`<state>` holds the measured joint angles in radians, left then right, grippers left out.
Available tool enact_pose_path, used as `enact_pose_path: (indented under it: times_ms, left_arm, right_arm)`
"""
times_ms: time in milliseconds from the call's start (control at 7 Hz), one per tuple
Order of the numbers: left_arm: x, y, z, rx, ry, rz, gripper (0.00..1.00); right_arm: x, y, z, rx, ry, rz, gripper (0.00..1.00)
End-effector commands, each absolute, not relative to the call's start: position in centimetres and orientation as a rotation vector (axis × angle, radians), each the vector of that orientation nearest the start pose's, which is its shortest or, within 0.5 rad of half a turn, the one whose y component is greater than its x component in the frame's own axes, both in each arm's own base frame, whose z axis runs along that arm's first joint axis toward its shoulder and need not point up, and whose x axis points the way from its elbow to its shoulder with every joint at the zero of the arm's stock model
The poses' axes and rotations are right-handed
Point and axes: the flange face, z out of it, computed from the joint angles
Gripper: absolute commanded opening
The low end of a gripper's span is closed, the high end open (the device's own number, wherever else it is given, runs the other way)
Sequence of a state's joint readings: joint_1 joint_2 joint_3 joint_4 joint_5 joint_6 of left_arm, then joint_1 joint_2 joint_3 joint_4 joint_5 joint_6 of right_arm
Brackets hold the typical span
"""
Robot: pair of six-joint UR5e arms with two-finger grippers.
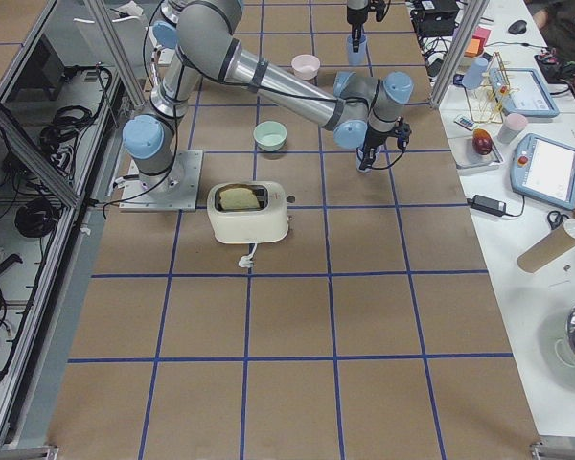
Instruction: Stack blue cups with both arms
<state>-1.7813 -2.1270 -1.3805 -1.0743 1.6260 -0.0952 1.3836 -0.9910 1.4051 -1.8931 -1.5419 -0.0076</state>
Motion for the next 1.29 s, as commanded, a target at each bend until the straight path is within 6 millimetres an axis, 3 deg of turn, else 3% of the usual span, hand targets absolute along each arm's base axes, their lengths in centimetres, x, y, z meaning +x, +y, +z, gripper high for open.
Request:
enact_pose_path:
  times_ms: [0, 143, 286, 429, 571, 714, 857, 1000, 1143]
  left_arm:
    - [-37.7, -61.4, 27.8, 0.074, 3.178, -0.166, 0.0]
    - [-39.1, -61.3, 27.3, 0.046, 3.236, -0.167, 0.0]
    - [-39.2, -61.1, 26.2, 0.049, 3.241, -0.152, 0.0]
    - [-39.2, -61.2, 24.6, 0.062, 3.231, -0.122, 0.39]
    - [-39.3, -61.6, 23.9, 0.045, 3.231, -0.119, 0.99]
    - [-38.8, -62.3, 25.3, 0.027, 3.24, -0.163, 1.0]
    - [-35.6, -63.5, 28.0, -0.05, 3.238, -0.157, 1.0]
    - [-32.0, -63.8, 31.5, -0.128, 3.229, -0.089, 1.0]
    - [-30.7, -62.7, 35.8, -0.157, 3.242, -0.042, 1.0]
  right_arm:
    - [0.7, -69.4, 25.1, 0.287, 3.089, 0.155, 0.0]
    - [0.6, -69.6, 25.4, 0.29, 3.09, 0.153, 0.0]
    - [0.6, -69.7, 26.1, 0.292, 3.097, 0.135, 0.0]
    - [0.5, -69.7, 26.6, 0.292, 3.1, 0.136, 0.0]
    - [0.6, -69.6, 27.8, 0.294, 3.098, 0.147, 0.0]
    - [0.8, -69.3, 30.3, 0.294, 3.088, 0.172, 0.0]
    - [1.3, -68.6, 33.3, 0.287, 3.086, 0.186, 0.0]
    - [2.8, -67.6, 36.3, 0.264, 3.068, 0.195, 0.0]
    - [6.0, -66.4, 38.4, 0.256, 3.034, 0.195, 0.0]
